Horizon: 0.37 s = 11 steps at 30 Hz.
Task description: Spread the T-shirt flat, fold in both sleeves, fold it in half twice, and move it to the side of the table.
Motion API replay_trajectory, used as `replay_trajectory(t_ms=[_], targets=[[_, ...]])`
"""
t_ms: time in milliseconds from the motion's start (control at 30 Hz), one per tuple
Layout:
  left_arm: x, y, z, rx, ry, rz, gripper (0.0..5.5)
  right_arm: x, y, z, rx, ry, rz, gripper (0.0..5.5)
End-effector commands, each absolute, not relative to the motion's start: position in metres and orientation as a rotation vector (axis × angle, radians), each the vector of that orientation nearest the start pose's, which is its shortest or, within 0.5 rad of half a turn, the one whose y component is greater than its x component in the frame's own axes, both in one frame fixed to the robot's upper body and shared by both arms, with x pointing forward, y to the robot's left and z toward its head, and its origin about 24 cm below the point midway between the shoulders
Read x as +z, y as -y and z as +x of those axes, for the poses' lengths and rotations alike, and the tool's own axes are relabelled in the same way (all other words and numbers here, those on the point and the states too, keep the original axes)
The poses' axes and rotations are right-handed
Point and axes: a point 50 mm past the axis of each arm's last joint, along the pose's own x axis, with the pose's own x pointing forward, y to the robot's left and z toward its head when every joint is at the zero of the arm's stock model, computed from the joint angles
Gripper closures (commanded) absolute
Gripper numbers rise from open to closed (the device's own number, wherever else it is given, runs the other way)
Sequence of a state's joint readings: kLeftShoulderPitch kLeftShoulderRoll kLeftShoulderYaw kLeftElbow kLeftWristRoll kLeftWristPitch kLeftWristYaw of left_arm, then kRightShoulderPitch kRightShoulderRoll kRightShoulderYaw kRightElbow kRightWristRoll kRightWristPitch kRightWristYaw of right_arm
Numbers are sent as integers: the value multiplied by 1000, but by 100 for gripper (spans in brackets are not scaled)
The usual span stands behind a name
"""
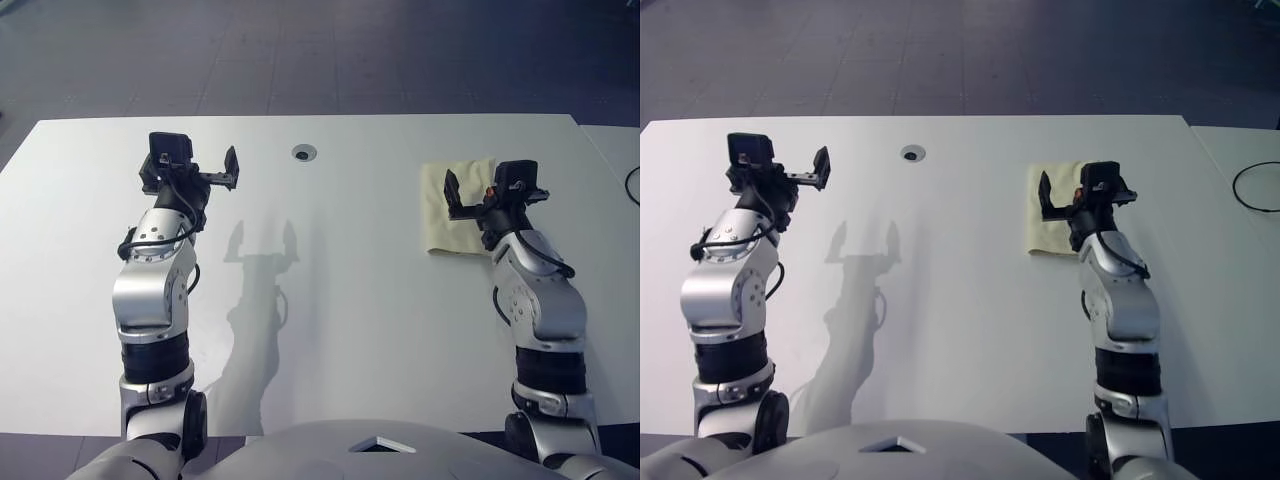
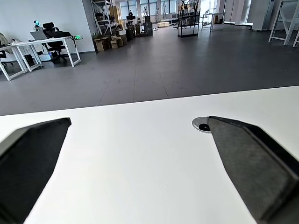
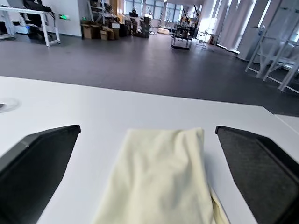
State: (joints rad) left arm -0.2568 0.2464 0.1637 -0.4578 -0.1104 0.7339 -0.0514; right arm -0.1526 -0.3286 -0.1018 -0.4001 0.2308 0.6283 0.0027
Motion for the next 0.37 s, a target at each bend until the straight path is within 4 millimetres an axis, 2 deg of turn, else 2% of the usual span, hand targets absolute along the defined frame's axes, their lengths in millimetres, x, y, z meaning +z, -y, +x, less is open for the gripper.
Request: replay_trajectory(t_ms=[33,367], targets=[[171,-188,263,21,18,125,10,140,188,250,36,-109,-112,11],[179,-191,265,11,7,138,10,141,187,248,2,-143,-98,11]])
